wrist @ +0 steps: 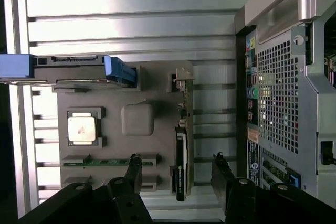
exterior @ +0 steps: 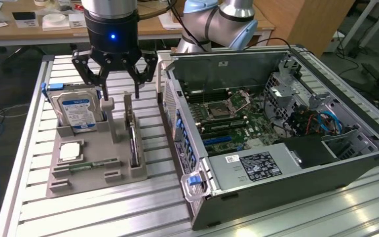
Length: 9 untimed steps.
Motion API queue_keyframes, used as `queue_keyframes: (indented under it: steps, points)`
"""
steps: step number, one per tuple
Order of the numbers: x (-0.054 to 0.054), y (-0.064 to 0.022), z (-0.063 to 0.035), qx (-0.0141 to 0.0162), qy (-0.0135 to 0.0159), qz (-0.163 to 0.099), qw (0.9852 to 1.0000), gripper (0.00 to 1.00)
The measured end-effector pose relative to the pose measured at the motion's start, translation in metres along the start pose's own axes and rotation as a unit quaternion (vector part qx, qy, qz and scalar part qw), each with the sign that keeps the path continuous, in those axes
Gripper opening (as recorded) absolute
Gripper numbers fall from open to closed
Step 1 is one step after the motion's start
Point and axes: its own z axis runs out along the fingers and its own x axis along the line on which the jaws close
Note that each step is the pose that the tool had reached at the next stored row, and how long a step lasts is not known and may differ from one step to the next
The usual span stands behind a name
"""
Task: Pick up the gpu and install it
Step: 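Pick up the gpu and move the gpu toward the slot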
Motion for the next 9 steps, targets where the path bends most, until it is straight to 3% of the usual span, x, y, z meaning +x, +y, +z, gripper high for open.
queue_keyframes:
  steps: [9]
  points:
    - [-0.0002,-0.0003,0.0085,0.0045,-0.0003,0.0,1.0,0.65]
